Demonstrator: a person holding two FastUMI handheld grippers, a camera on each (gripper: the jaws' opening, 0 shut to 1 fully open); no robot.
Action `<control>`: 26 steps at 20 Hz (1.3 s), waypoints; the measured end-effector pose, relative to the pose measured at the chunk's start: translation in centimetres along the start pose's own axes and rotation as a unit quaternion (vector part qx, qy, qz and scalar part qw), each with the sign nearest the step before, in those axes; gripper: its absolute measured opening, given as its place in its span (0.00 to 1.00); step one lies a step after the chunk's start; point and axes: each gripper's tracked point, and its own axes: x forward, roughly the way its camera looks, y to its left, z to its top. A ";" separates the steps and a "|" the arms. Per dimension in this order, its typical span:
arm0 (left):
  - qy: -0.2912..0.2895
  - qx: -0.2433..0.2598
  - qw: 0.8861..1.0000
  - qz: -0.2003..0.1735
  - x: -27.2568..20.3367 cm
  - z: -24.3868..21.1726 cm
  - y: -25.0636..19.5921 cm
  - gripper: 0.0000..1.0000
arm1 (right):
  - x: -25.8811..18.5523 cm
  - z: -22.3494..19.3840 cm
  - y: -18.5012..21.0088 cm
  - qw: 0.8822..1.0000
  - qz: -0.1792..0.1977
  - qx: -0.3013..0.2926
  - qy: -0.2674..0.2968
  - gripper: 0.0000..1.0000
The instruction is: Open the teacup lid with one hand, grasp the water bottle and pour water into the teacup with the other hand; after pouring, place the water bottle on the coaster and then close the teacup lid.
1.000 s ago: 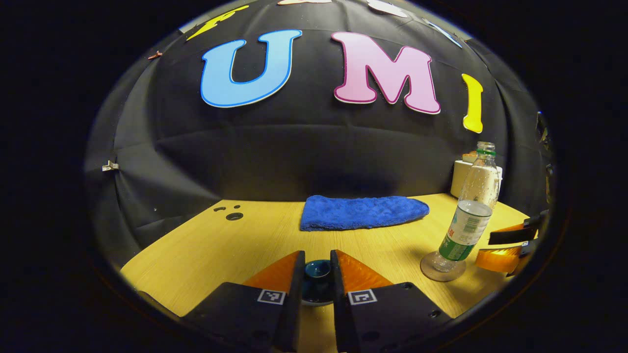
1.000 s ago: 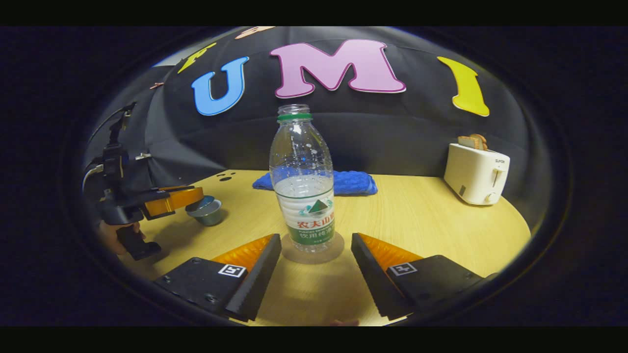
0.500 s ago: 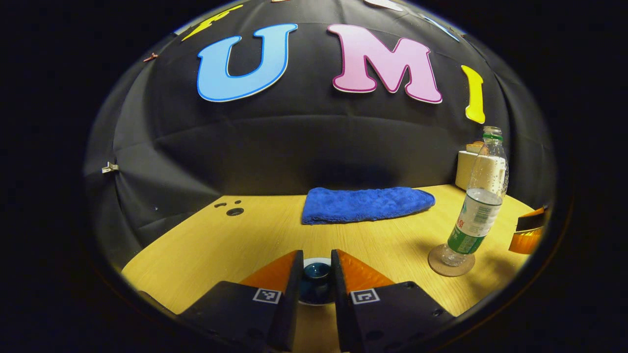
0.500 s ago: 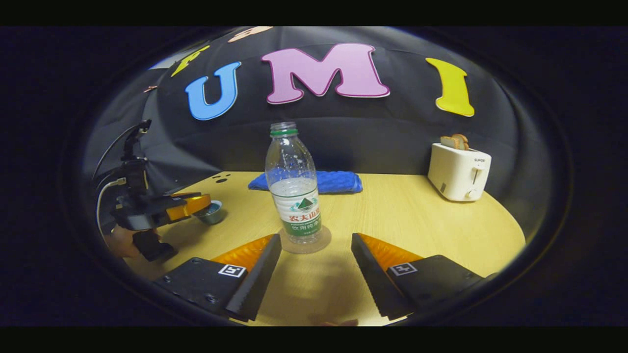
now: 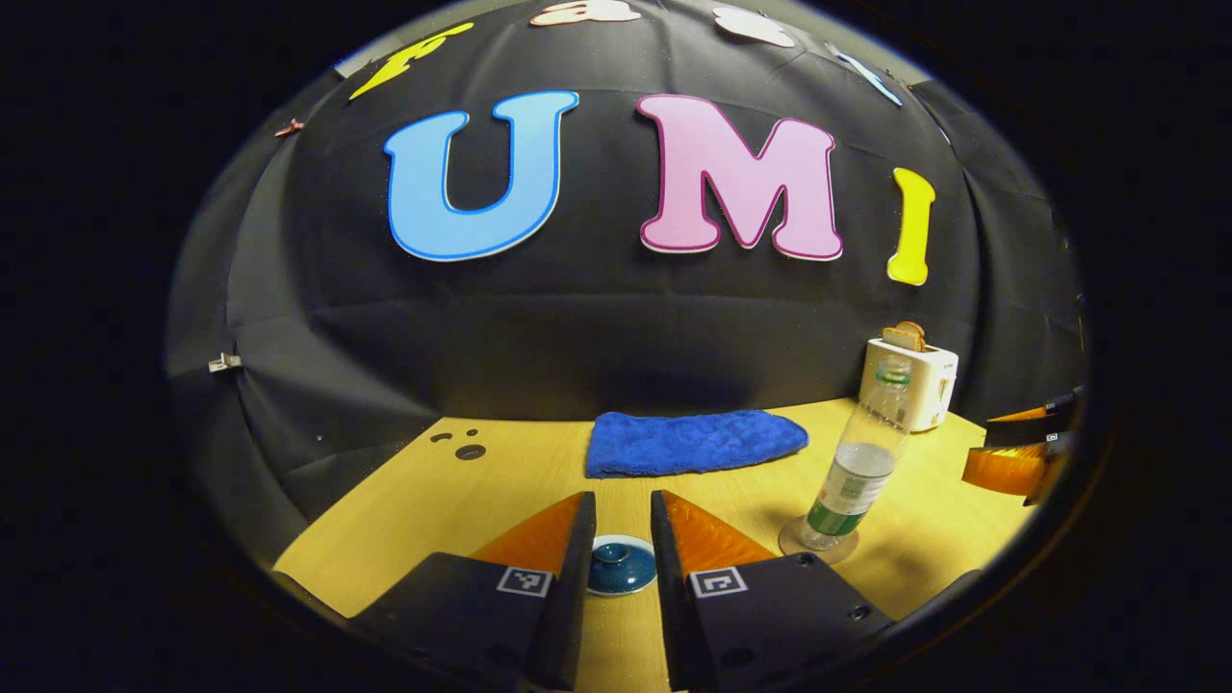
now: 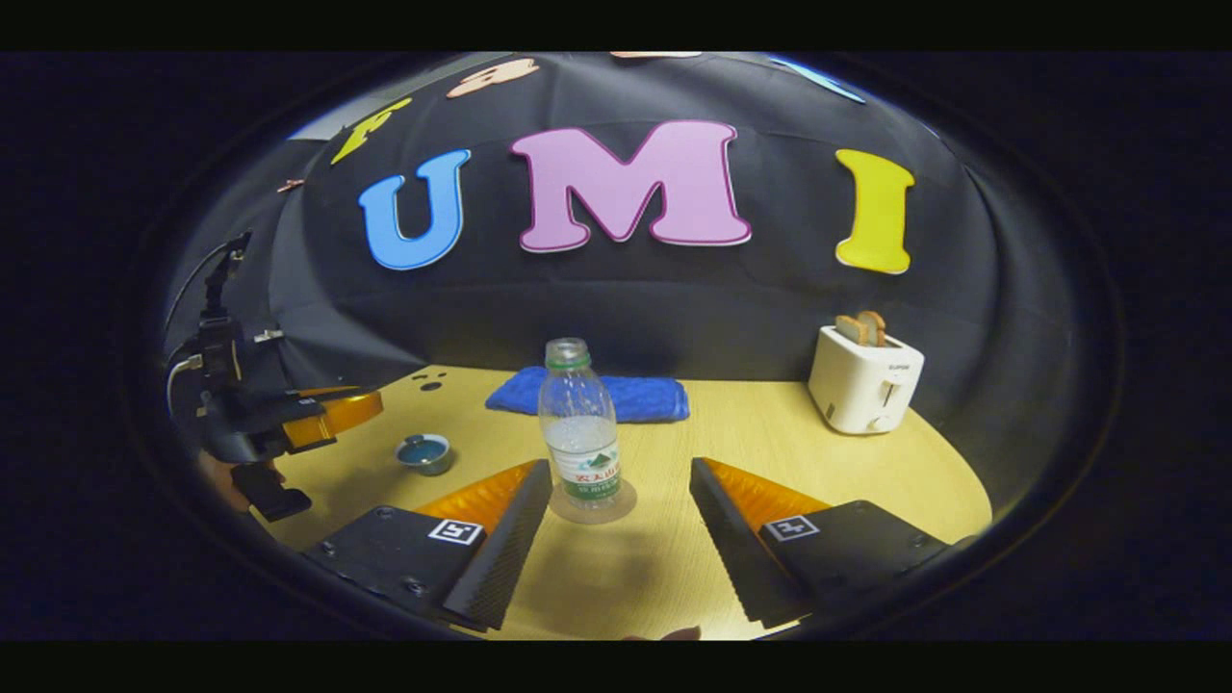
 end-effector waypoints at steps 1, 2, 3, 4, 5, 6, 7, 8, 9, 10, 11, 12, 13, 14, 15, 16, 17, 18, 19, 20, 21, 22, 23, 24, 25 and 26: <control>-0.001 -0.005 1.000 -0.005 -0.9 1.3 -0.2 0.41 | -0.7 1.0 0.3 1.000 -0.001 -0.003 -0.004 0.90; -0.001 -0.007 1.000 -0.007 -1.7 2.6 -0.3 0.38 | -1.4 2.1 0.5 1.000 -0.004 -0.007 -0.008 0.90; -0.004 -0.008 1.000 -0.007 -2.5 3.8 -0.2 0.38 | -2.0 3.2 0.7 1.000 -0.005 -0.013 -0.013 0.90; -0.006 -0.007 1.000 -0.010 -3.3 5.2 -0.3 0.37 | -2.9 4.5 1.1 1.000 -0.005 -0.016 -0.017 0.90; -0.010 -0.006 1.000 -0.011 -4.0 6.2 -0.3 0.37 | -3.5 5.6 1.4 1.000 -0.005 -0.019 -0.022 0.90; -0.013 -0.004 1.000 -0.013 -4.8 7.4 -0.4 0.37 | -4.3 6.8 1.7 0.999 -0.005 -0.022 -0.028 0.90; -0.014 -0.002 1.000 -0.017 -5.6 8.3 -0.6 0.38 | -5.0 7.9 1.9 0.999 -0.005 -0.024 -0.034 0.90; -0.017 0.003 1.000 -0.024 -6.5 9.3 -0.9 0.37 | -5.8 8.9 2.2 0.999 -0.005 -0.024 -0.039 0.90; -0.021 0.011 0.999 -0.027 -7.3 10.2 -1.0 0.38 | -6.5 9.8 2.5 0.999 -0.005 -0.022 -0.044 0.90; -0.025 0.017 0.999 -0.034 -8.1 11.1 -1.1 0.38 | -7.1 10.6 2.9 0.999 -0.004 -0.019 -0.049 0.90; -0.027 0.021 0.999 -0.041 -9.0 11.7 -1.5 0.38 | -7.9 11.2 3.3 0.998 -0.005 -0.015 -0.055 0.90; -0.029 0.020 0.998 -0.048 -9.8 12.3 -1.8 0.34 | -8.5 11.6 3.6 0.998 -0.005 -0.015 -0.058 0.90; -0.031 0.018 0.998 -0.055 -10.5 12.8 -2.1 0.38 | -9.1 12.0 3.9 0.998 -0.007 -0.018 -0.063 0.90; -0.034 0.014 0.998 -0.060 -11.2 13.3 -2.4 0.38 | -9.6 12.4 4.1 0.997 -0.010 -0.020 -0.068 0.90; -0.038 0.011 0.997 -0.067 -11.7 13.7 -2.7 0.37 | -10.2 12.7 4.4 0.997 -0.013 -0.021 -0.072 0.89; -0.041 0.012 0.996 -0.072 -12.2 14.1 -3.0 0.34 | -10.7 13.1 4.7 0.997 -0.013 -0.021 -0.077 0.90; -0.046 0.015 0.996 -0.075 -12.6 14.4 -3.0 0.38 | -11.2 13.3 5.0 0.996 -0.014 -0.022 -0.081 0.90; -0.051 0.018 0.996 -0.076 -12.9 14.8 -2.9 0.38 | -11.5 13.4 5.1 0.996 -0.016 -0.025 -0.084 0.90; -0.055 0.019 0.995 -0.078 -13.2 15.0 -2.9 0.38 | -11.7 13.5 5.1 0.996 -0.019 -0.027 -0.085 0.89; -0.056 0.019 0.995 -0.079 -13.4 15.1 -2.8 0.38 | -12.1 13.5 5.1 0.996 -0.023 -0.028 -0.085 0.89; -0.057 0.019 0.995 -0.079 -13.5 15.2 -2.6 0.38 | -12.3 13.6 5.0 0.996 -0.026 -0.025 -0.087 0.89; -0.058 0.018 0.995 -0.081 -13.6 15.3 -2.4 0.39 | -12.3 13.7 5.0 0.995 -0.030 -0.021 -0.089 0.88; -0.060 0.017 0.995 -0.081 -13.6 15.3 -2.2 0.39 | -12.4 13.8 4.9 0.995 -0.034 -0.017 -0.092 0.88; -0.062 0.017 0.995 -0.082 -13.6 15.4 -1.9 0.39 | -12.6 14.0 4.8 0.995 -0.040 -0.015 -0.094 0.89; -0.064 0.017 0.994 -0.082 -13.4 15.3 -1.6 0.38 | -12.9 14.2 4.7 0.994 -0.044 -0.013 -0.097 0.89; -0.065 0.016 0.994 -0.083 -13.4 15.3 -1.4 0.39 | -13.1 14.5 4.7 0.994 -0.049 -0.012 -0.099 0.89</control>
